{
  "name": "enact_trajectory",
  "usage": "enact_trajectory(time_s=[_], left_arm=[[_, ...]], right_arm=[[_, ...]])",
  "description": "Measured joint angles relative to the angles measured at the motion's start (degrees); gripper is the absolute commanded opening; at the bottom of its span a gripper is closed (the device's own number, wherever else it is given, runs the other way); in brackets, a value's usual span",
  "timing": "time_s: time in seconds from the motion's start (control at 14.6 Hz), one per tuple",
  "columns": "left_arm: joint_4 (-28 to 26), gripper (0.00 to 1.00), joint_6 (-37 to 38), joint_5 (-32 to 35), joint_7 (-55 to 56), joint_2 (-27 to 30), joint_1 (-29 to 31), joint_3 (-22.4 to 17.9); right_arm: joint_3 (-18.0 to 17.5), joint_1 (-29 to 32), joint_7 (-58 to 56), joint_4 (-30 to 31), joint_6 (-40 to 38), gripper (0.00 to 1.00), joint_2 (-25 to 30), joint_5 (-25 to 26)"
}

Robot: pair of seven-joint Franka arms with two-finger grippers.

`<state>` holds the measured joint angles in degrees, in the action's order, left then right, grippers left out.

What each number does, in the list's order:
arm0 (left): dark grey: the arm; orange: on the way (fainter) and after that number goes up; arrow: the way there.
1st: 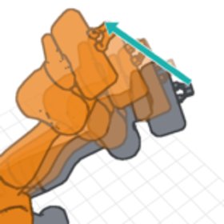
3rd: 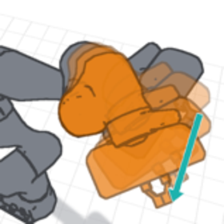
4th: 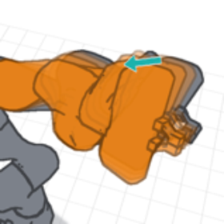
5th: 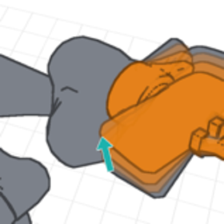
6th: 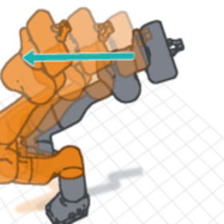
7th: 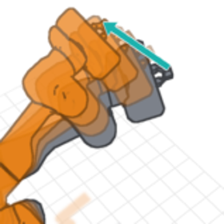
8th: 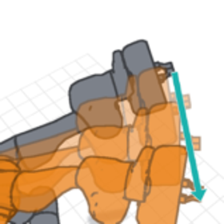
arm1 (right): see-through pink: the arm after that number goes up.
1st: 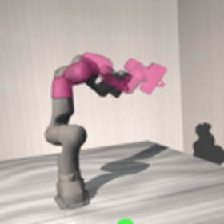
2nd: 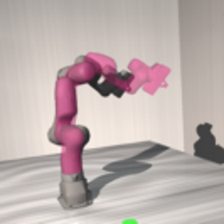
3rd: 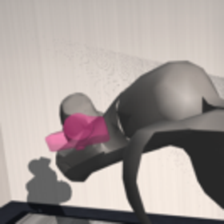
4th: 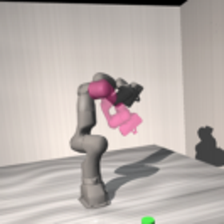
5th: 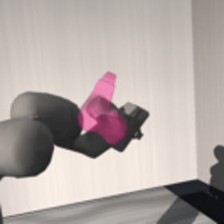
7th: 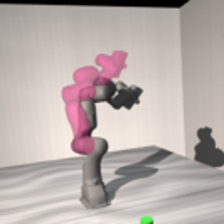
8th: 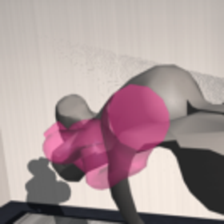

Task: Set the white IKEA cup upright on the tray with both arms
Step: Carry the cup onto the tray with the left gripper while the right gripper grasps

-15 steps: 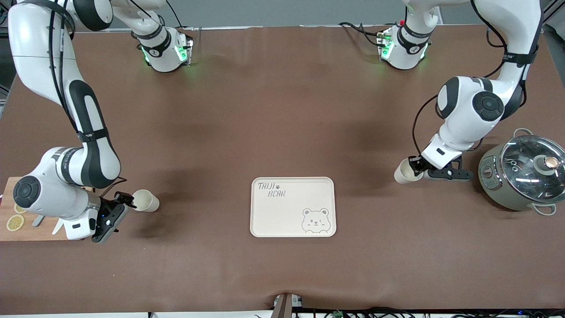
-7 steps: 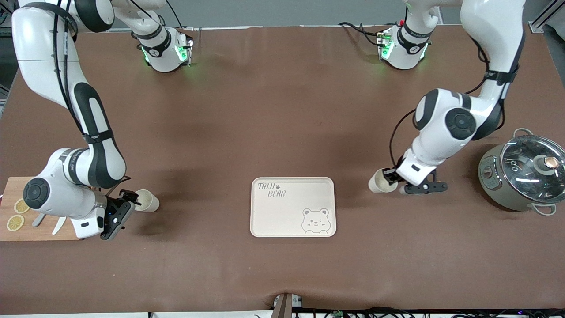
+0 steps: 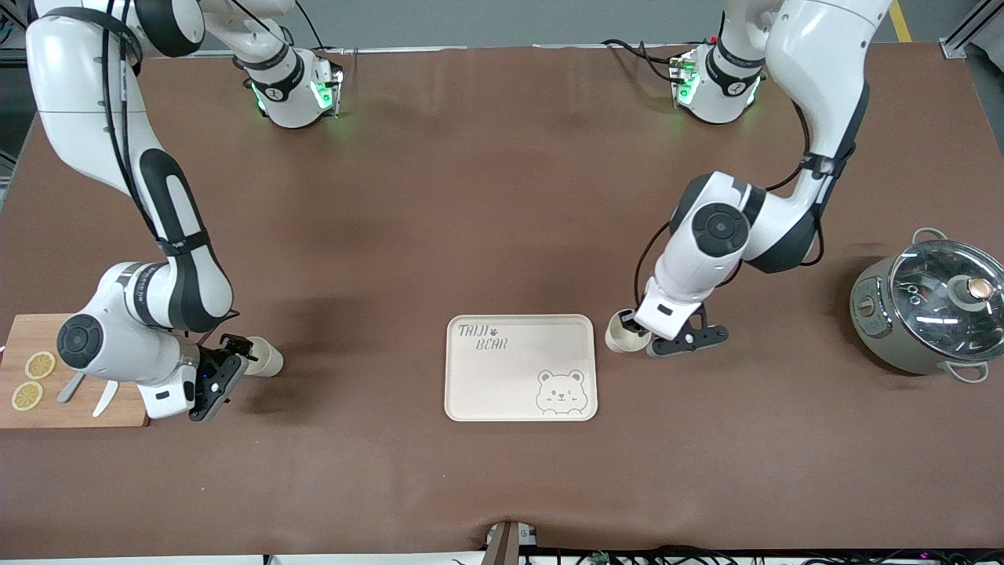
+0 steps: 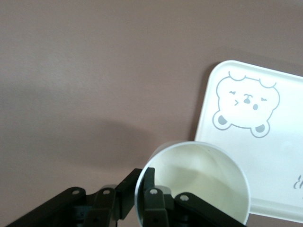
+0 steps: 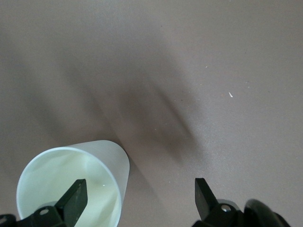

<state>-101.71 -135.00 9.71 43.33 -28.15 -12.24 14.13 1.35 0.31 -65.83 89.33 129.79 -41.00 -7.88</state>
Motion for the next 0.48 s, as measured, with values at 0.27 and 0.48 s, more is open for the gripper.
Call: enact_trajectory(time_s=[0.27, 0.48], left_arm=[[5.41, 0.00, 2.69, 0.32, 4.75, -3.30, -2.74, -0.06], [8.04, 0.00, 2.82, 0.33, 8.03, -5.28, -4.85, -0.12]], right_arm=[[0.00, -0.09, 0.00, 0.57, 0.87, 1.00, 0.00, 0.00], [-0.01, -0.14, 0.00, 0.62, 1.07, 0.97, 0.00, 0.00]])
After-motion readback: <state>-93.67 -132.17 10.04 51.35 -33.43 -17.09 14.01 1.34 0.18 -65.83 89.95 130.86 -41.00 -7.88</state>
